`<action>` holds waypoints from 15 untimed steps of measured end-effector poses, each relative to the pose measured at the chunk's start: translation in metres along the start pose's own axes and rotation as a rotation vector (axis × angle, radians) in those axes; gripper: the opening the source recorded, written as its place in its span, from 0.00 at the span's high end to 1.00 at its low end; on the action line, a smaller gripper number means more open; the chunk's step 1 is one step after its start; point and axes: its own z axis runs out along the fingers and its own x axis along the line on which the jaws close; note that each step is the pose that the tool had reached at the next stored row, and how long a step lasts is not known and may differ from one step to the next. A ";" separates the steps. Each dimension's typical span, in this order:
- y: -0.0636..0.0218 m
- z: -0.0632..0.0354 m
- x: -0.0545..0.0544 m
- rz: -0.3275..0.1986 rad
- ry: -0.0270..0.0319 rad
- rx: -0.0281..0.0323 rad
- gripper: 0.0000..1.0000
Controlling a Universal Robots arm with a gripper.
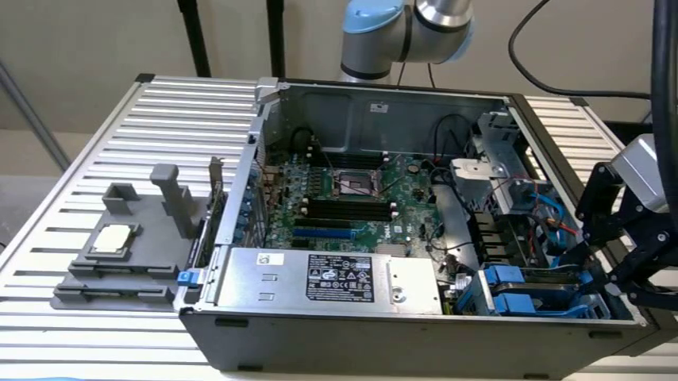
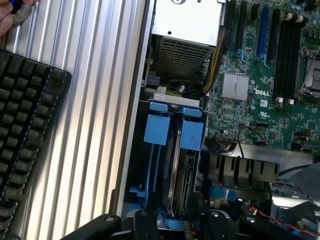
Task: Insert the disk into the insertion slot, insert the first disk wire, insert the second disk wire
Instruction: 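Insert the first disk wire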
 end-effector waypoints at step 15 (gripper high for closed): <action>-0.0085 0.0092 -0.015 -0.013 0.0003 -0.0014 0.60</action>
